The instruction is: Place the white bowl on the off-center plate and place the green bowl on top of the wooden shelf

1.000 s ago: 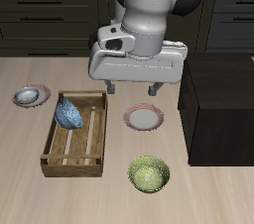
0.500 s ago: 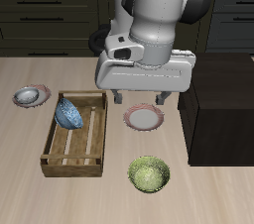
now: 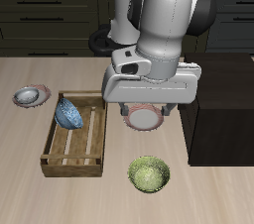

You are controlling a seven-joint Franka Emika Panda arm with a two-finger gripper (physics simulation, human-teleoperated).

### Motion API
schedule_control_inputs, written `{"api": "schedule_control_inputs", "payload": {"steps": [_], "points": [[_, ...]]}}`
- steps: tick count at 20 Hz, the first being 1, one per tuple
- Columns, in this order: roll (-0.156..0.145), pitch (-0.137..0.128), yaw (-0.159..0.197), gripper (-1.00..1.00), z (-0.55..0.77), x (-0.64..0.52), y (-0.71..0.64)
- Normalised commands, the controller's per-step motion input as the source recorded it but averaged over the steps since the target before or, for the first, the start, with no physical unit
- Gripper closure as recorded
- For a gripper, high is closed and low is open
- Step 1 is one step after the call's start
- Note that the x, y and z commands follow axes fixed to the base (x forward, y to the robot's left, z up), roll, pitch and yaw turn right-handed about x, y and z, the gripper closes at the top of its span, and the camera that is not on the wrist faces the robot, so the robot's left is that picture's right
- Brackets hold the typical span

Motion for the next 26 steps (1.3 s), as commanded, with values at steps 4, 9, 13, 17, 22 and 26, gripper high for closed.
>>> {"api": "schedule_control_inputs", "payload": {"steps": [4, 9, 13, 17, 22, 26], "points": [[0.015, 0.008, 0.042, -1.0, -0.21, 0.07, 0.16], [-0.007, 0.025, -0.004, -1.0, -0.23, 0.16, 0.02], [-0.009, 0.027, -0.009, -1.0, -0.21, 0.08, 0.0], [0.006, 0.015, 0.005, -1.0, -0.19, 0.04, 0.04], [0.002, 0.028, -0.006, -1.0, -0.22, 0.02, 0.02], [-0.002, 0.025, 0.008, -1.0, -0.22, 0.0, -0.06]]}}
